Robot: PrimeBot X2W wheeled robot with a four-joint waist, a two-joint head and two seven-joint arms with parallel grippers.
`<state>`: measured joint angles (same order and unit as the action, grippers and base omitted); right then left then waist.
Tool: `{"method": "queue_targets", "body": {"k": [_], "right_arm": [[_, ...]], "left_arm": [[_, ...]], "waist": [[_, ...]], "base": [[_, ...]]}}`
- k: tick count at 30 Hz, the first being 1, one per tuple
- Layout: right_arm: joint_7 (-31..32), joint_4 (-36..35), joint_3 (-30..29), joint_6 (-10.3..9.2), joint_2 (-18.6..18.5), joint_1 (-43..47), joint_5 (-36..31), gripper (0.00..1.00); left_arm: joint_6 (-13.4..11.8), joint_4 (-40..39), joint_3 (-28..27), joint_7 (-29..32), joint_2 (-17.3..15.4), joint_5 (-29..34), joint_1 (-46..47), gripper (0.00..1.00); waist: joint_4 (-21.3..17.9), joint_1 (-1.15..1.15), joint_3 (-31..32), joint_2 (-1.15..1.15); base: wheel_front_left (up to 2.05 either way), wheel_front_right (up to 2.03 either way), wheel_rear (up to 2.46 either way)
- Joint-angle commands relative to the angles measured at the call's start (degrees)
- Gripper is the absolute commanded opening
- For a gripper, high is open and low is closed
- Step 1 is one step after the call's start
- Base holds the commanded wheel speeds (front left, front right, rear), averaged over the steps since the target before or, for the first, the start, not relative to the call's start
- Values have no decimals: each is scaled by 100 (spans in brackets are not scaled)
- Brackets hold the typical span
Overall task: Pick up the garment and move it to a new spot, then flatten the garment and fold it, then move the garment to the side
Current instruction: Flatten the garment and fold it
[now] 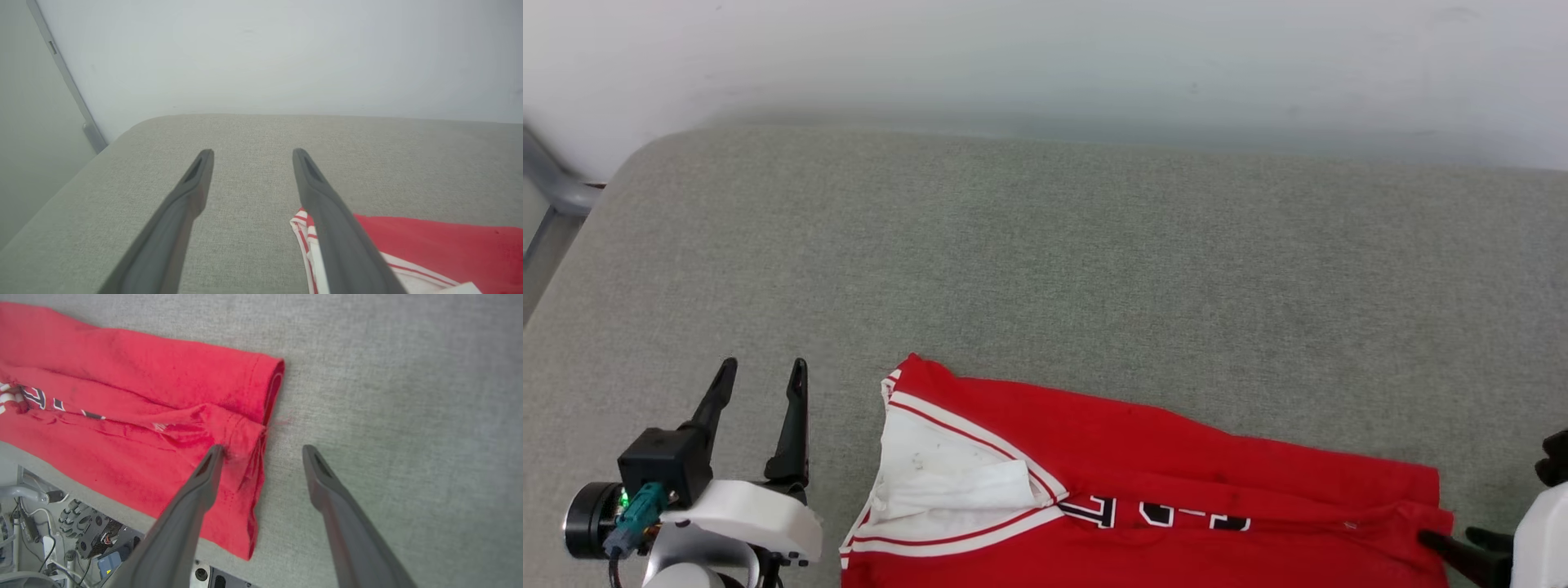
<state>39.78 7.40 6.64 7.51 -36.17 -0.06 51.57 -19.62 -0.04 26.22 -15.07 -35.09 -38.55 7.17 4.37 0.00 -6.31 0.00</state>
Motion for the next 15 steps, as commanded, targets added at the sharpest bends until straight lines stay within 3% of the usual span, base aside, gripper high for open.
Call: {"method": "queue_targets", "body": {"k": [1, 11, 15], "right_arm": [[53, 148, 98, -5, 82, -102, 28, 100], [-70, 701, 848, 0, 520, -168, 277, 100], [-169, 825, 1133, 6, 570, -195, 332, 100]], "left_arm": [[130, -27, -311, -12, 225, 300, -188, 100], [654, -188, -1698, -13, 1369, 1509, -835, 100], [810, -247, -2013, -12, 1681, 1929, -973, 100]], "waist": [[115, 0, -87, 0], [306, 0, -243, 0], [327, 0, -262, 0]], "base": [[0, 0, 0], [0, 0, 0], [0, 0, 0]]}}
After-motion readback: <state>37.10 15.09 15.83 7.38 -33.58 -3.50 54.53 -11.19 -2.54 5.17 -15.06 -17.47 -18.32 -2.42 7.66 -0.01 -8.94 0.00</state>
